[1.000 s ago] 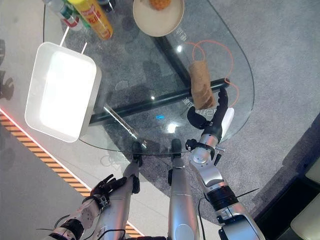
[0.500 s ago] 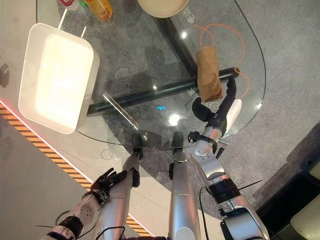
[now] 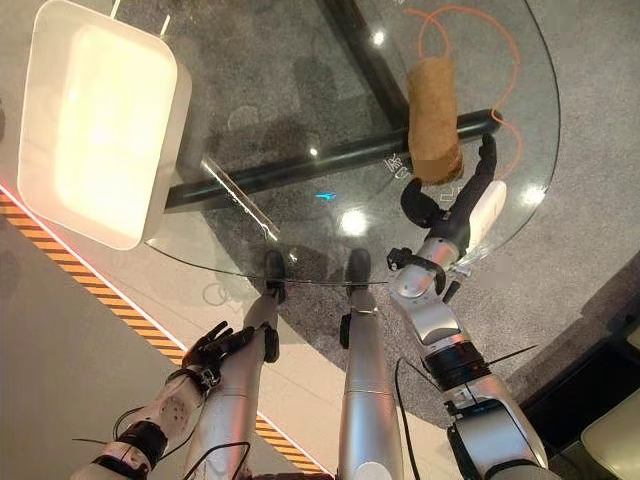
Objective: Wipe the table with a cloth and put it in the basket.
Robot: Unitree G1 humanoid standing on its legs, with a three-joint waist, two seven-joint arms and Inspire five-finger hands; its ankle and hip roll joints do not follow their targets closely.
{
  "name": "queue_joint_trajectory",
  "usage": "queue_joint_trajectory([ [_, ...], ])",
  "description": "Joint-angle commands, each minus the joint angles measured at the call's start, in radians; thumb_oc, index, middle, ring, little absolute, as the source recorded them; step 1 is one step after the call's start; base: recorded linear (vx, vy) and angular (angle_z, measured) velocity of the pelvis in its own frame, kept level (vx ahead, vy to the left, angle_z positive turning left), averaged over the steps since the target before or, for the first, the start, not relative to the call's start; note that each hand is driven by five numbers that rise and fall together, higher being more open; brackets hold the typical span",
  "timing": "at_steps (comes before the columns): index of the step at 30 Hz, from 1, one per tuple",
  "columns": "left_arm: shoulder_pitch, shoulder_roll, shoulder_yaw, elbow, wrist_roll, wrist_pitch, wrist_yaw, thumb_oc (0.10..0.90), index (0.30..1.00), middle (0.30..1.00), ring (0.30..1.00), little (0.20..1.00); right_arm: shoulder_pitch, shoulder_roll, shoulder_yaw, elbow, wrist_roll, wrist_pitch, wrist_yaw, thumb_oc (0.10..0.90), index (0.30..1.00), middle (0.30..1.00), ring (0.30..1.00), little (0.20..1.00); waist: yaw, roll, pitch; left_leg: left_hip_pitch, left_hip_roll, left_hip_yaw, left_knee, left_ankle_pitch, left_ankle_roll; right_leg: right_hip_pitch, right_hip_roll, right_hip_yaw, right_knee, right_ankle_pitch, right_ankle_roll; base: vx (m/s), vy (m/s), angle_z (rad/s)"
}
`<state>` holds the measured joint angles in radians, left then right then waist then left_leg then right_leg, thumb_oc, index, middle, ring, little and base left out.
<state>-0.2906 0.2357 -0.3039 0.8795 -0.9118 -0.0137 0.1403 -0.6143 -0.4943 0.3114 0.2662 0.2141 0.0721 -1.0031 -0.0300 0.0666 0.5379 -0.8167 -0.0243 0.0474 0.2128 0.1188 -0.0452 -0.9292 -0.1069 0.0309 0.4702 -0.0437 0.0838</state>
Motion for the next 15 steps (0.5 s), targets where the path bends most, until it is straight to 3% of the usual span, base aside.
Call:
queue_joint_trajectory([
  [1, 0.121, -0.018, -0.059, 0.041, -0.001, 0.067, 0.036, 0.8, 0.9, 0.9, 0.9, 0.9, 0.005, -0.074, -0.04, -0.096, -0.08, -0.035, -0.054, 0.8, 0.9, 0.9, 0.9, 0.9, -0.009, 0.025, -0.018, -0.089, -0.041, 0.021, 0.21, -0.133, 0.015, -0.001, 0.03, -0.077, -0.124, 0.108, -0.006, 0.05, 0.003, 0.03],
  [15, 0.122, -0.007, -0.067, 0.008, -0.015, 0.079, 0.052, 0.8, 0.9, 0.9, 0.9, 0.9, -0.029, -0.095, -0.038, -0.074, -0.031, 0.008, -0.026, 0.8, 0.9, 0.9, 0.9, 0.9, 0.008, 0.03, -0.018, -0.173, -0.048, -0.008, 0.246, -0.135, 0.015, -0.086, 0.033, -0.071, -0.087, 0.112, -0.003, 0.02, -0.001, 0.02],
])
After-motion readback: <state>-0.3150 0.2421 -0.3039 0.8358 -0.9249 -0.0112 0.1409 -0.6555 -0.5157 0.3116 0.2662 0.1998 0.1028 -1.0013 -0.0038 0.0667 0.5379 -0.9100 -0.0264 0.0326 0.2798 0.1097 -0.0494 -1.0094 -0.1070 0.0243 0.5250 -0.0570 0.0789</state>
